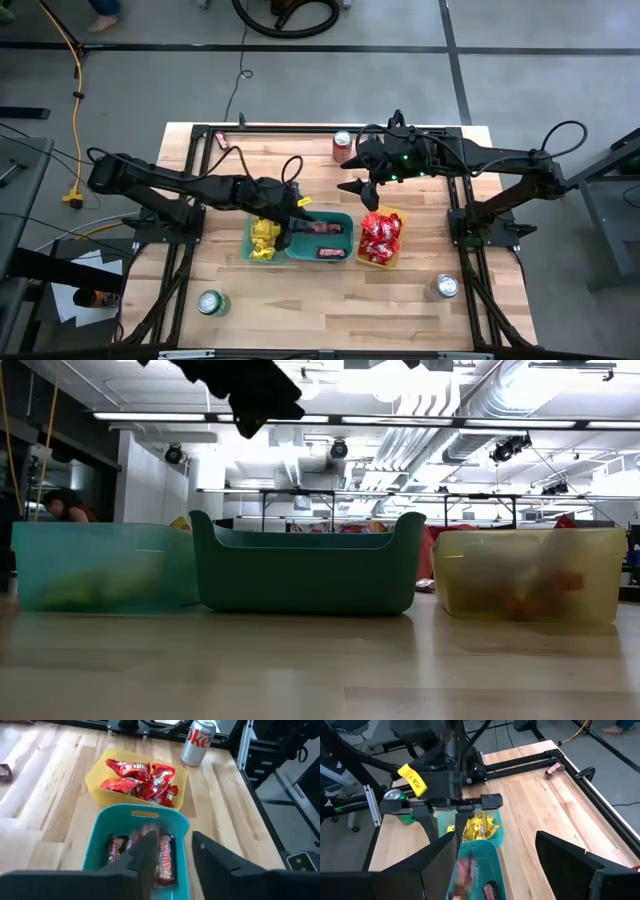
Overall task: Sort candy
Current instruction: Put the brown chocolate into the green bin
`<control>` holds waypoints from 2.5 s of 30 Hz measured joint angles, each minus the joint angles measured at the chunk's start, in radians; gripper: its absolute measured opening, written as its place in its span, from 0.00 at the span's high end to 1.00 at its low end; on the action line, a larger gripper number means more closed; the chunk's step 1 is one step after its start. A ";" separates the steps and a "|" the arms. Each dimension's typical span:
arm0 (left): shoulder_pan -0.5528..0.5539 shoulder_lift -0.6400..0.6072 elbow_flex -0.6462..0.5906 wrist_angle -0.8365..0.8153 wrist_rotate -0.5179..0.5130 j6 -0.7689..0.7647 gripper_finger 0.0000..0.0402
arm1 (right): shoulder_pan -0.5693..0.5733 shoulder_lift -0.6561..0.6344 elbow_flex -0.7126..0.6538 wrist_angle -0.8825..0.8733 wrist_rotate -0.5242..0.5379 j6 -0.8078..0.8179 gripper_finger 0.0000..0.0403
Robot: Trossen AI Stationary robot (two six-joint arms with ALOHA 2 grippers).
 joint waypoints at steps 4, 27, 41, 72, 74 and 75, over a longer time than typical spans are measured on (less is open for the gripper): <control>0.000 -0.008 0.034 -0.080 0.000 0.000 0.60 | 0.000 0.000 0.000 -0.003 0.000 -0.006 0.34; 0.249 -0.540 -0.181 0.117 -0.073 -0.167 0.48 | -0.278 0.000 -0.305 -0.272 0.217 0.421 0.34; 0.249 -0.576 -0.181 0.135 -0.091 -0.176 0.48 | -0.686 0.292 -0.394 -0.006 0.013 0.367 0.34; 0.249 -0.626 -0.183 0.180 -0.196 -0.164 0.48 | -0.610 0.283 -0.398 -0.025 0.096 0.224 0.98; 0.249 -0.643 -0.183 0.180 -0.196 -0.142 0.48 | -0.590 0.197 -0.398 -0.025 0.093 0.207 0.99; 0.249 -0.652 -0.183 0.180 -0.197 -0.137 0.48 | -0.577 0.144 -0.398 -0.017 0.091 0.202 0.98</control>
